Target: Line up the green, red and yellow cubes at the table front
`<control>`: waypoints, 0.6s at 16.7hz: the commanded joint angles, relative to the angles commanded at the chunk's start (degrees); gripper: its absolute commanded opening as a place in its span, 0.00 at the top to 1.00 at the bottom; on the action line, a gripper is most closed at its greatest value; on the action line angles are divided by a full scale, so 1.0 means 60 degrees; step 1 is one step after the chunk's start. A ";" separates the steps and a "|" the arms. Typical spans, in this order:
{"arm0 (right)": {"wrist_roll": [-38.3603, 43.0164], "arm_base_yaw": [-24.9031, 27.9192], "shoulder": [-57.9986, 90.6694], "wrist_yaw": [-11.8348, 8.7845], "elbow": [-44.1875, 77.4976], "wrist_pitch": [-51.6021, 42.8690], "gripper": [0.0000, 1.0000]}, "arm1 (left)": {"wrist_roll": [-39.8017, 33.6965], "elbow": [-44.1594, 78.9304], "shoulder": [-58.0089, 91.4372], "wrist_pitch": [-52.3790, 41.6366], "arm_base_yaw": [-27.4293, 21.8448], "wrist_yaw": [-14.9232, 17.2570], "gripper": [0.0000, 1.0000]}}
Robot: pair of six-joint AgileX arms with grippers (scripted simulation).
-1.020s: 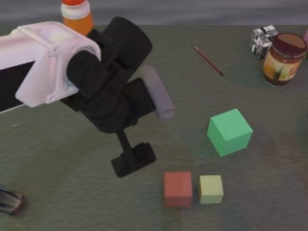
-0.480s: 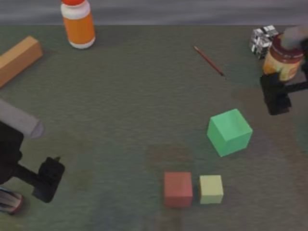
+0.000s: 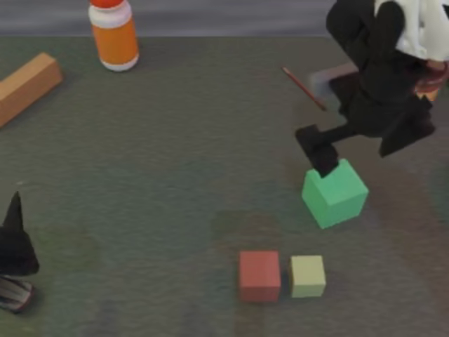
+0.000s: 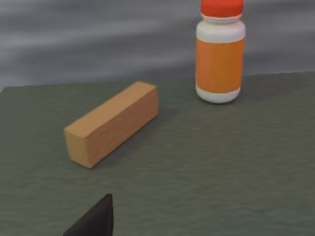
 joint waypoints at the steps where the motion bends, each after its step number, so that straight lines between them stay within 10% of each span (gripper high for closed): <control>1: 0.0010 0.0084 0.0391 0.0000 0.0342 -0.0205 0.00 | -0.0150 -0.0218 -0.0430 0.0328 0.0179 0.0003 0.00; 10: 0.0022 0.0175 0.1011 0.0002 0.0875 -0.0490 0.00 | -0.0410 -0.0543 -0.1127 0.0925 0.0483 0.0007 0.00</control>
